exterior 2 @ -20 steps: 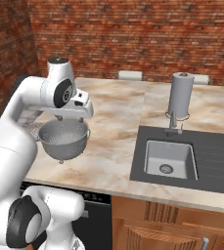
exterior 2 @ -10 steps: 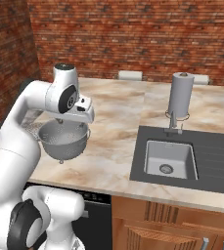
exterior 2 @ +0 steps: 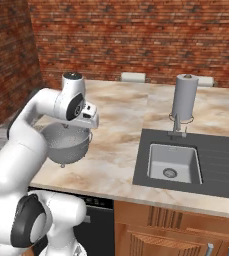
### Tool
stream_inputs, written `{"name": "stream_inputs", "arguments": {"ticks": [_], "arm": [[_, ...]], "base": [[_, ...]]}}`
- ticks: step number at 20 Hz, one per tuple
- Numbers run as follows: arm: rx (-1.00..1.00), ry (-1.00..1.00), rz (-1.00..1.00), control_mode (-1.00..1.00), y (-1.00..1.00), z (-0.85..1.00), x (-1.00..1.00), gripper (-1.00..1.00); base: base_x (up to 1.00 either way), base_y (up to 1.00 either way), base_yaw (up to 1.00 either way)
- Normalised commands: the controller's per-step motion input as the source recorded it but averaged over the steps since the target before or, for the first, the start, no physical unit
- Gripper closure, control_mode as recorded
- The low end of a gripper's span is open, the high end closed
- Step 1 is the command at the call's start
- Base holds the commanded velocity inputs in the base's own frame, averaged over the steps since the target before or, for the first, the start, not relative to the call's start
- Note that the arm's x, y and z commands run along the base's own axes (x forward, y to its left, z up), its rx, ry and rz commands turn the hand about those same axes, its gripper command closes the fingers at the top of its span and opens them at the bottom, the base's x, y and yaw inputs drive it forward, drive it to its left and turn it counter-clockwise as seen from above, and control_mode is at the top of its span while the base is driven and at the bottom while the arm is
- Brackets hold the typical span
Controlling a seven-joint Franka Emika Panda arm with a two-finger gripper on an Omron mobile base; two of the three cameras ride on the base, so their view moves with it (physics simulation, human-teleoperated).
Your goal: Pick the colander and strainer and place them in the sink. Then turn on the water.
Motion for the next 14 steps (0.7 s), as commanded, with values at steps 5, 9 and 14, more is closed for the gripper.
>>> {"name": "stream_inputs", "arguments": {"ticks": [5, 9, 14], "arm": [[0.00, 0.07, -0.03, -1.00, 0.00, -0.35, 0.66, -1.00], [-0.02, 0.09, -0.04, -1.00, 0.00, -0.37, 0.65, -1.00], [0.00, 0.08, -0.04, -1.00, 0.00, -0.42, 0.45, -1.00]], "base": [[0.00, 0.00, 0.00], [0.00, 0.00, 0.00], [0.00, 0.00, 0.00]]}}
